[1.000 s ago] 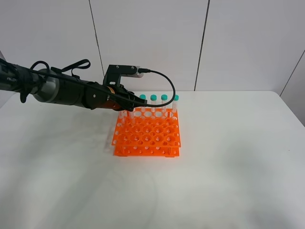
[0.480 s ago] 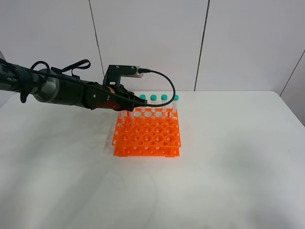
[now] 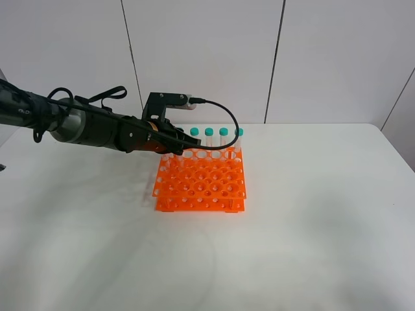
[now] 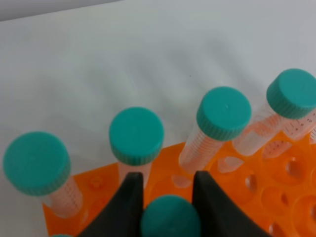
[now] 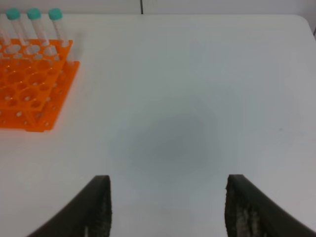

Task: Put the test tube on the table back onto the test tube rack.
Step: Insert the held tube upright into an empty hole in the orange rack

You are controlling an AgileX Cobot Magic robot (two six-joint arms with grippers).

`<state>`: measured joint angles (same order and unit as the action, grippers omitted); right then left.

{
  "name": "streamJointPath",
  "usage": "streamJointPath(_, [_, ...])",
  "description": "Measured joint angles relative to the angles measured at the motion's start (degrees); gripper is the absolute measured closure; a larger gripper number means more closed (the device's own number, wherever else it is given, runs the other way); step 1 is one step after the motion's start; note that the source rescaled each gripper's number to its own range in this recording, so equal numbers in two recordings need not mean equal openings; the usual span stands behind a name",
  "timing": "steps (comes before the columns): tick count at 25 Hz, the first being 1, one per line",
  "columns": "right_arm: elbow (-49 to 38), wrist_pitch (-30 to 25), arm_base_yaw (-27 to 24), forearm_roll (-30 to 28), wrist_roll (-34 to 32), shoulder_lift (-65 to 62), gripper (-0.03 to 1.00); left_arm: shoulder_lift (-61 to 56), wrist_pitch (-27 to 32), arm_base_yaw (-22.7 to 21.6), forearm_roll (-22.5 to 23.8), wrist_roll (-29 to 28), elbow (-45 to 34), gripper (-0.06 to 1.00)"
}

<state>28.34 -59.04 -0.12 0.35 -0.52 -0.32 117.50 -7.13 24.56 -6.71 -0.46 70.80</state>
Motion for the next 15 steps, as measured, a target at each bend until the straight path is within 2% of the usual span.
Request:
streamJointPath(9, [0.0, 0.0, 0.0, 0.0, 0.0, 0.0, 0.51, 0.0, 0.0, 0.0, 0.0, 0.0, 0.0, 0.93])
streamJointPath(11, [0.0, 0.0, 0.0, 0.0, 0.0, 0.0, 0.51, 0.0, 0.0, 0.0, 0.0, 0.0, 0.0, 0.87])
streamJointPath(15, [0.0, 0.0, 0.0, 0.0, 0.0, 0.0, 0.51, 0.1, 0.2, 0.0, 0.0, 0.0, 0.0, 0.61])
